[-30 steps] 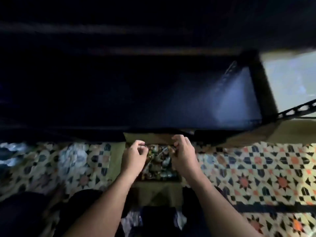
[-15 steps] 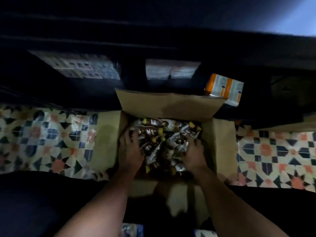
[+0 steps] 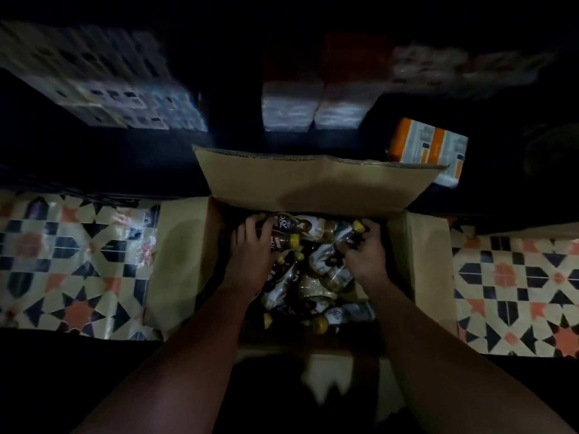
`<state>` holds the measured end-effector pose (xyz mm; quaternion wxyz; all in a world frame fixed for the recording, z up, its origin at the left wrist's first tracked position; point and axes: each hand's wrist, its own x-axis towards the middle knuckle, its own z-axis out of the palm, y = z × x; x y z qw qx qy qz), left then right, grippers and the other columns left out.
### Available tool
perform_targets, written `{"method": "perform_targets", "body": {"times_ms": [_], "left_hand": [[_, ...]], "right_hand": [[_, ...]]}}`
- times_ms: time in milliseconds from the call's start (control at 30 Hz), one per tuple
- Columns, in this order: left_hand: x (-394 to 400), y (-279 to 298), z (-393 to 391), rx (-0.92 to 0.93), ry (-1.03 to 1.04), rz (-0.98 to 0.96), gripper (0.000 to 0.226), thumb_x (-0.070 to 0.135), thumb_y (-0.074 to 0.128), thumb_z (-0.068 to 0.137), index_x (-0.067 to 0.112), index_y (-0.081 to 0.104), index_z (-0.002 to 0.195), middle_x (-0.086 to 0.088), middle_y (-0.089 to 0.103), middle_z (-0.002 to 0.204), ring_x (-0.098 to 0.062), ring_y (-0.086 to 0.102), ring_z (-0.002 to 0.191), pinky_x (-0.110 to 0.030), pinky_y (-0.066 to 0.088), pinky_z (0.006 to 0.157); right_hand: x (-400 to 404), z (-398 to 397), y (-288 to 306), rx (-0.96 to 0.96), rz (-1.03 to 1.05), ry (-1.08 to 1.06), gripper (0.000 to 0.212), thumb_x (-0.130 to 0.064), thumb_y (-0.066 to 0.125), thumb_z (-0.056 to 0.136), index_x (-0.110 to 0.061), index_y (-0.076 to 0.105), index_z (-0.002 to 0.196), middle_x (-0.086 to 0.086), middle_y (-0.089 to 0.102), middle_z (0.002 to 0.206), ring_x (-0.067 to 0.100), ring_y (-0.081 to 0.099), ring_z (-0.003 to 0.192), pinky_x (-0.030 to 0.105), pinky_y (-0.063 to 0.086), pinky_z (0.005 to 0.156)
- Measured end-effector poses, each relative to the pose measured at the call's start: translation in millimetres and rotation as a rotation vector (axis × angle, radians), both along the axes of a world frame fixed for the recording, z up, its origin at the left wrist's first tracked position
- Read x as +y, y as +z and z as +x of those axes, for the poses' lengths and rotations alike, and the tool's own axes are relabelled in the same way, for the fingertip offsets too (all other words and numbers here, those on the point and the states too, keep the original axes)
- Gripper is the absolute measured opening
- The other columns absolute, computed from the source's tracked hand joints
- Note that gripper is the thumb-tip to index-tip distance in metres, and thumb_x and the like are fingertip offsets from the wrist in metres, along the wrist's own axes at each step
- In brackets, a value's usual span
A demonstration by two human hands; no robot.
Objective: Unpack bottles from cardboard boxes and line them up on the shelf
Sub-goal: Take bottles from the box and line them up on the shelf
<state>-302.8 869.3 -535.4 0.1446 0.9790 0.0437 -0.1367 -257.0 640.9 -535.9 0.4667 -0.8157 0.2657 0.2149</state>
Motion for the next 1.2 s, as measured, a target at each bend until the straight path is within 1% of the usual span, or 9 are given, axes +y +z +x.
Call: {"method": "perform_targets", "body": {"times_ms": [133,267,367,467,567,800,933,1067,1200], "left_hand": [[0.4,0.8,8.9,0.065,0.022,-0.035,0.078,0.043,0.078,0.086,0.021,0.038,0.149,-0.018,0.033,0.141,-0.033,0.037,0.130,-0.046,0.032,0.112],[11.8,3.0,6.6,0.043,-0.087,-0.080,0.061,0.046,0.064,0.094,0.020,0.045,0.146,-0.012,0.044,0.139,-0.031,0.042,0.130,-0.045,0.034,0.112],[20.3,4.1,-0.8,0.014,-0.055,-0.207,0.060,0.049,0.044,0.101,0.021,0.038,0.153,-0.011,0.047,0.141,-0.033,0.041,0.135,-0.049,0.034,0.114],[24.3,10.8,-6.4,0.089,0.056,-0.363,0.054,0.050,0.032,0.107,0.029,0.027,0.156,-0.008,0.037,0.155,-0.026,0.033,0.144,-0.048,0.030,0.120],[23.7,22.9,-15.7,0.179,0.245,-0.581,0.053,0.065,0.031,0.100,0.037,0.036,0.145,-0.004,0.053,0.147,-0.022,0.051,0.133,-0.051,0.042,0.112],[6.3,40.5,-37.9,0.271,0.300,-0.580,0.056,0.044,0.078,0.087,0.024,0.048,0.130,-0.002,0.069,0.118,-0.021,0.066,0.106,-0.043,0.055,0.089],[-6.8,49.4,-35.4,0.258,0.444,-0.712,0.046,0.038,0.081,0.086,0.024,0.051,0.118,0.000,0.070,0.104,-0.020,0.069,0.095,-0.041,0.058,0.081],[-18.1,83.7,-20.8,0.193,0.458,-0.777,0.040,0.039,0.079,0.087,0.025,0.053,0.115,0.007,0.069,0.100,-0.002,0.065,0.087,-0.021,0.048,0.068],[-21.0,147.5,-10.4,0.091,0.438,-0.799,0.044,0.053,0.082,0.078,0.027,0.057,0.102,0.005,0.072,0.095,-0.011,0.069,0.088,-0.038,0.057,0.076]], "right_hand": [[-2.8,-12.2,8.6,-0.057,0.017,0.010,0.072,-0.015,0.086,0.079,-0.019,0.047,0.140,-0.002,0.061,0.120,0.017,0.060,0.110,0.035,0.048,0.099],[-4.2,-29.1,17.6,-0.025,0.115,0.053,0.049,-0.020,0.094,0.068,-0.026,0.064,0.106,-0.007,0.071,0.106,0.011,0.067,0.100,0.039,0.055,0.092],[1.2,-41.1,23.5,0.005,0.177,0.180,0.062,-0.003,0.094,0.062,-0.027,0.060,0.108,-0.010,0.069,0.105,0.001,0.064,0.097,0.021,0.054,0.082],[9.6,-52.1,23.7,-0.019,0.176,0.348,0.065,0.003,0.090,0.063,-0.035,0.058,0.105,-0.012,0.070,0.109,0.007,0.066,0.104,0.028,0.054,0.091],[19.8,-61.2,22.1,-0.068,0.065,0.479,0.065,0.001,0.089,0.064,-0.032,0.058,0.110,-0.006,0.069,0.114,0.013,0.062,0.110,0.028,0.050,0.093],[13.1,-79.7,33.9,0.064,0.353,0.113,0.047,0.003,0.081,0.077,-0.028,0.068,0.109,-0.004,0.067,0.118,0.020,0.061,0.119,0.044,0.055,0.099],[-2.4,-68.5,54.6,0.206,0.745,-0.231,0.054,-0.029,0.085,0.076,-0.025,0.067,0.126,0.008,0.070,0.128,0.032,0.065,0.118,0.054,0.055,0.095],[-0.2,-51.7,92.6,0.269,1.035,-0.304,0.053,-0.039,0.061,0.099,-0.010,0.055,0.142,0.018,0.062,0.138,0.034,0.059,0.128,0.052,0.046,0.106],[22.1,-33.7,161.5,0.219,1.126,-0.359,0.045,-0.039,0.059,0.096,-0.010,0.060,0.130,0.013,0.061,0.141,0.033,0.053,0.135,0.051,0.039,0.114]]}}
